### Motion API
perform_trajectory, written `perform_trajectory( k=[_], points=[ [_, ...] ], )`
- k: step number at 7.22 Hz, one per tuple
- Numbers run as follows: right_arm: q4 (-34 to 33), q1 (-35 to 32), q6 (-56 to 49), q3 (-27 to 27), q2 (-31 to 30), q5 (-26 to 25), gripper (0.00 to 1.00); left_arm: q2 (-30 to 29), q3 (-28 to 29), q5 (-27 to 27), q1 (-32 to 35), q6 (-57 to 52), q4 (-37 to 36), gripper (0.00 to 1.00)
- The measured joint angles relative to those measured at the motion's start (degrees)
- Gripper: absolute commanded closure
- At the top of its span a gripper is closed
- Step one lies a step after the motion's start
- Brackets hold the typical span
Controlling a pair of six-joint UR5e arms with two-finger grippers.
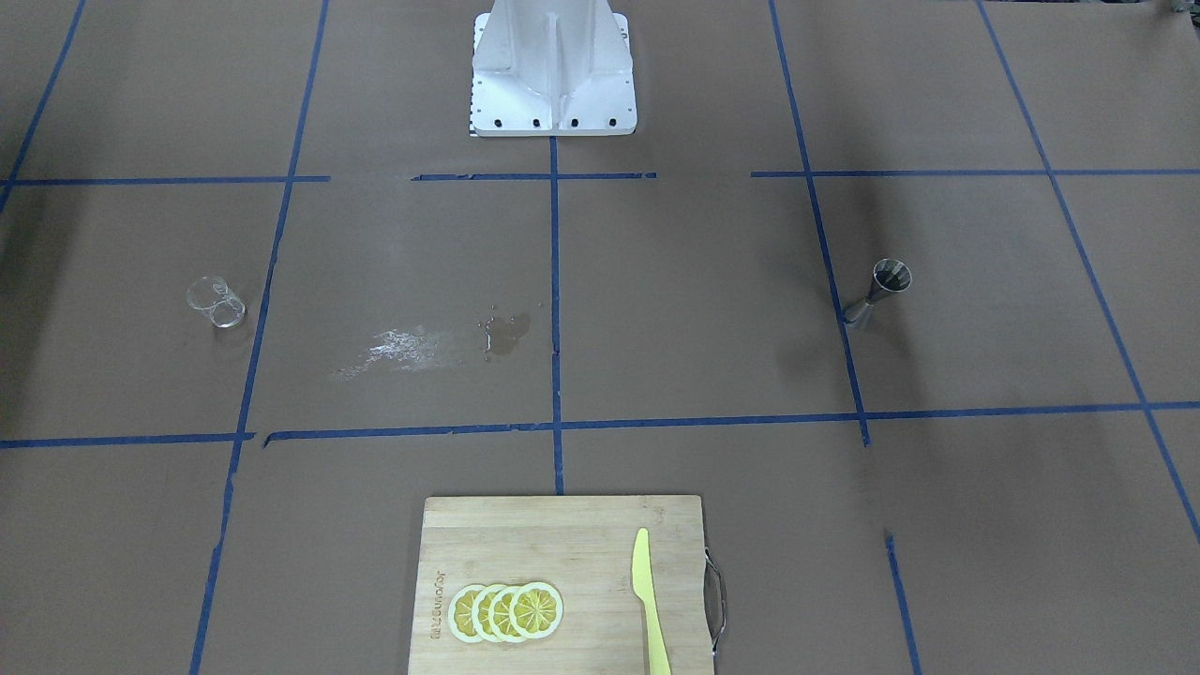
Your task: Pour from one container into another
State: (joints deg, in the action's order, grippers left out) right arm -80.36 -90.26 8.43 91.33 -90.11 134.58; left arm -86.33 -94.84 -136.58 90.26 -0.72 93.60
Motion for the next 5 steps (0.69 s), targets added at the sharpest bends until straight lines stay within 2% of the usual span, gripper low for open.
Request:
perform_trajectory(
  k=[5],
  points=[
    [0.0, -0.1, 0.0, -0.1, -0.3, 0.0, 0.0, -0.1, -1.1, 0.1, 0.0, -0.5, -0.1, 0.0]
  ],
)
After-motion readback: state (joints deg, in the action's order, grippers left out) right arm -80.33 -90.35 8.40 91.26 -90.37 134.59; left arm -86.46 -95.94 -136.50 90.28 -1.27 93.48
